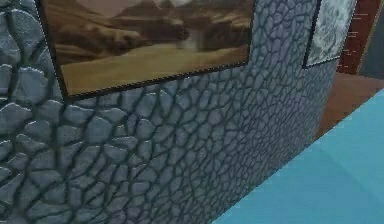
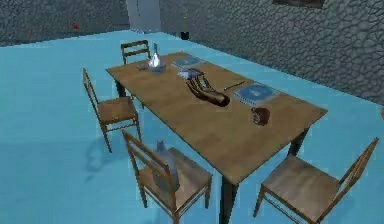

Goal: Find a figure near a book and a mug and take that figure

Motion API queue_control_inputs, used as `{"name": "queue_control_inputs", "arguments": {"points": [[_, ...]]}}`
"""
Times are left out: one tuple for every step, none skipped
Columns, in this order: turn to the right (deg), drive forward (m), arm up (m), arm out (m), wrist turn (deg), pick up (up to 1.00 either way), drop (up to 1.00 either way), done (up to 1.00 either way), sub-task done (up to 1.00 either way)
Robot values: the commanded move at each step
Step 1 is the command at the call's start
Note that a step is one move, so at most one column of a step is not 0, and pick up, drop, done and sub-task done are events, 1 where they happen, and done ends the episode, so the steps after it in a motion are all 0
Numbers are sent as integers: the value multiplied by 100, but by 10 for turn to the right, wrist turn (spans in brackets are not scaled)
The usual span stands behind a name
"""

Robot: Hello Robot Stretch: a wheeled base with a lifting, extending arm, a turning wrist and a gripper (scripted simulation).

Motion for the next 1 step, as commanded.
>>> {"name": "queue_control_inputs", "arguments": {"points": [[450, 0, 0, 0, 0, 0, 0, 0, 0]]}}
